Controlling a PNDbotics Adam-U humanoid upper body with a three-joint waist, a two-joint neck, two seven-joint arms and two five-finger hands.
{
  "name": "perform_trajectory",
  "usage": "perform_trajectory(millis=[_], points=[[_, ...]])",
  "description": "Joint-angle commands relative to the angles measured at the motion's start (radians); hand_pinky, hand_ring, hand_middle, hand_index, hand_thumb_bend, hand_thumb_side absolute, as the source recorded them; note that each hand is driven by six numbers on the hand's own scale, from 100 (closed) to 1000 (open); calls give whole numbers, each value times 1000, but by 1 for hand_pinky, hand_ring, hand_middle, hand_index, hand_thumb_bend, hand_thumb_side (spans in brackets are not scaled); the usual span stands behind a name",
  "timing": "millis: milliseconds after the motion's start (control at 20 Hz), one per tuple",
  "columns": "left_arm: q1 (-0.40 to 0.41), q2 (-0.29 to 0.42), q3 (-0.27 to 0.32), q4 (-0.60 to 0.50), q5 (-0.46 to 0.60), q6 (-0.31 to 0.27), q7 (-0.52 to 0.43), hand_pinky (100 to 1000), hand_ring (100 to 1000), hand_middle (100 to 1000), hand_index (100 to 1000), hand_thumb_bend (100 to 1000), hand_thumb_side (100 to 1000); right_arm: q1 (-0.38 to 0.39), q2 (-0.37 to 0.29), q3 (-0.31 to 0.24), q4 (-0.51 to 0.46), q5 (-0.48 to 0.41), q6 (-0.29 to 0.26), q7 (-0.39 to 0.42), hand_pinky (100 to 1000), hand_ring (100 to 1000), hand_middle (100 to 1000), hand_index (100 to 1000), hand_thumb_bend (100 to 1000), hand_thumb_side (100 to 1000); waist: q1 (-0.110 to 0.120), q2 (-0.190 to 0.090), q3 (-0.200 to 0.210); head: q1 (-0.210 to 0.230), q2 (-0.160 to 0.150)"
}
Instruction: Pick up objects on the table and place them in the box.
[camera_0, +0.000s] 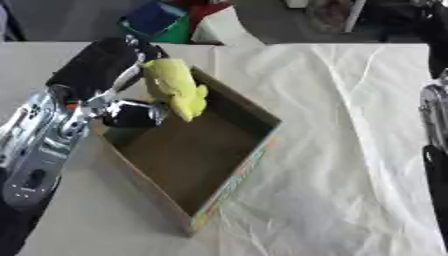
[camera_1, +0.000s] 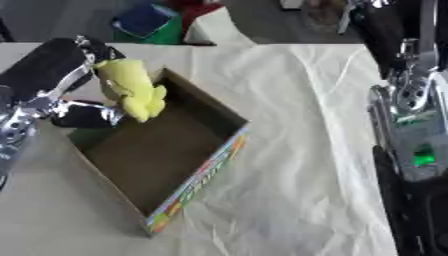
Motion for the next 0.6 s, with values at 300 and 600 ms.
perform_trajectory(millis=[300, 600], points=[[-8, 5, -28, 33, -35, -32, -14, 632, 752, 716, 792, 132, 291, -17, -12, -1, -14, -4, 1, 7, 765, 682, 466, 780, 100, 471, 8, -8, -14, 15, -4], [-26, -4, -97, 113, -127, -124, -106, 753, 905, 865, 934, 482, 669, -13, -11, -3, -14, -3, 3, 8, 765, 682, 466, 779, 100, 472, 11, -9, -9, 13, -1]])
